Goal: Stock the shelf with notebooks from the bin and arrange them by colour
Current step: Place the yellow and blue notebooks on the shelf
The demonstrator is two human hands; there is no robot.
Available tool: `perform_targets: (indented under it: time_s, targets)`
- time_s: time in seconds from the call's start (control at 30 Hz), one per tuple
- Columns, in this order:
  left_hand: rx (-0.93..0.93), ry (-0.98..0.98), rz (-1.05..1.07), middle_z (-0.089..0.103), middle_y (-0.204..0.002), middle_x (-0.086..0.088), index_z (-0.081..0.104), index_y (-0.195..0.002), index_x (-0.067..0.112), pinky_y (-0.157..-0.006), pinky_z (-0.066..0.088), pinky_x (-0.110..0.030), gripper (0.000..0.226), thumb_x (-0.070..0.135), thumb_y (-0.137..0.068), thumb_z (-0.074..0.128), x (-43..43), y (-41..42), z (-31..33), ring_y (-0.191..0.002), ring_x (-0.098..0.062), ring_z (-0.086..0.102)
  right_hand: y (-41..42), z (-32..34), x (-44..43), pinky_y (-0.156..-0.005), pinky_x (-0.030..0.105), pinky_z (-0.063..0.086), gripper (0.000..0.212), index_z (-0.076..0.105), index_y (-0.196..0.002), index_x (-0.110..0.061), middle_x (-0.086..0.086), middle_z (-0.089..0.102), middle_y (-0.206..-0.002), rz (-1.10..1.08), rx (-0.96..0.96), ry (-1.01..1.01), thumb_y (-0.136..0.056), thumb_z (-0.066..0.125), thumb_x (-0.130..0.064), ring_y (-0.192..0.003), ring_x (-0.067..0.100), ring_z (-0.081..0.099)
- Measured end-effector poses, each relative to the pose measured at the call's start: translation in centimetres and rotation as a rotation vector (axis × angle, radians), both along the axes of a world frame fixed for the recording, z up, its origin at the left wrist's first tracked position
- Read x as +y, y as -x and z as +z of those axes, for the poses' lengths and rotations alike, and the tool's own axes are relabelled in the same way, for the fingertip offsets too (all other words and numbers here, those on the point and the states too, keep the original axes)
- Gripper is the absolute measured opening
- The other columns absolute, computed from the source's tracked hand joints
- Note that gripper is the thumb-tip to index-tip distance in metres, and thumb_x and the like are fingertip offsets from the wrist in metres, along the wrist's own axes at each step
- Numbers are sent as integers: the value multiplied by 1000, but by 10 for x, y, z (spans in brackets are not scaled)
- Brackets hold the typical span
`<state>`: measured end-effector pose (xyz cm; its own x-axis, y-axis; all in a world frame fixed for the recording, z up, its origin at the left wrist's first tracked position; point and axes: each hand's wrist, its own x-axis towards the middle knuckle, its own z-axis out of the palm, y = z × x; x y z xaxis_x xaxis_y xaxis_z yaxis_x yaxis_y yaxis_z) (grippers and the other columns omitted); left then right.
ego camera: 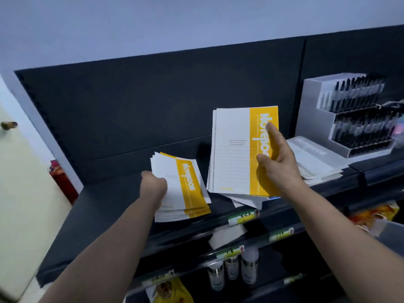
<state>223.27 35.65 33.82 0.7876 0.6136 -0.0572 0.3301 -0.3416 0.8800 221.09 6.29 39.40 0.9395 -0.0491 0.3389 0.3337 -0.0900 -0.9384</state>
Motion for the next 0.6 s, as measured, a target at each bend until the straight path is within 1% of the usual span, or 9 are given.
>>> perform_targets:
  time_s: [0.07, 0.13, 0.17, 0.23, 0.33, 0.4, 0.47, 0.53, 0.6]
  targets:
    - [76, -130, -14, 56, -109, -18, 40, -120, -1, -74, 45, -38, 34, 2, -88, 48, -5, -1, -7, -98, -36, 57, 1, 1, 8, -95, 10, 41, 73, 32, -146, -34, -17, 44, -139, -2, 15, 43, -91, 48, 11, -125, 0, 47]
    - [139, -253, -37, 55, -117, -21, 38, -121, -1, -79, 46, -40, 35, 1, -88, 51, -6, -5, -13, -110, -39, 54, 0, 0, 15, -103, 26, 42, 73, 33, -144, -38, -9, 50, -138, -8, 27, 81, -90, 50, 8, -120, 8, 54]
    - [168, -302, -44, 53, -122, -21, 39, -122, 0, -83, 46, -42, 37, 2, -87, 52, -4, -5, -16, -115, -39, 50, 0, 0, 19, -103, 28, 43, 74, 33, -144, -40, -9, 52, -137, -11, 32, 102, -90, 51, 7, -118, 8, 56]
    - [204, -426, -64, 44, -130, -19, 40, -124, 2, -88, 45, -41, 42, 5, -85, 57, 0, -3, -22, -120, -36, 41, 0, 0, 28, -96, 21, 44, 73, 33, -144, -40, -8, 53, -136, 6, 51, 108, -91, 51, 8, -115, 6, 57]
    - [185, -679, -101, 38, -129, -15, 43, -123, 6, -84, 47, -40, 46, 12, -82, 63, 14, 8, -24, -116, -33, 37, -3, 0, 50, -85, 10, 44, 73, 33, -145, -36, -6, 49, -141, 81, 86, 75, -91, 48, 10, -122, 9, 53]
    - [175, -832, -147, 36, -131, -13, 43, -126, 9, -85, 45, -40, 48, 18, -84, 63, 27, 16, -20, -117, -32, 37, -8, -1, 68, -73, 5, 47, 73, 32, -146, -35, -8, 50, -138, 147, 129, 72, -92, 48, 10, -119, 9, 54]
    - [201, -952, -179, 33, -138, -11, 40, -130, 11, -89, 42, -41, 50, 20, -86, 62, 43, 24, -14, -121, -31, 35, -15, -4, 89, -65, 7, 48, 72, 30, -147, -35, -9, 53, -131, 190, 173, 88, -93, 47, 9, -111, 9, 57]
    - [209, -983, -185, 30, -143, -11, 38, -133, 11, -93, 42, -44, 53, 20, -87, 62, 55, 32, -7, -126, -32, 33, -24, -12, 111, -67, 13, 48, 72, 29, -147, -36, -8, 55, -128, 220, 229, 94, -93, 47, 8, -107, 11, 59]
    - [194, -926, -170, 28, -145, -11, 36, -136, 12, -96, 41, -46, 55, 19, -88, 61, 62, 39, -1, -127, -32, 32, -34, -22, 130, -72, 23, 52, 73, 28, -147, -37, -6, 57, -126, 246, 305, 120, -92, 47, 8, -103, 14, 61]
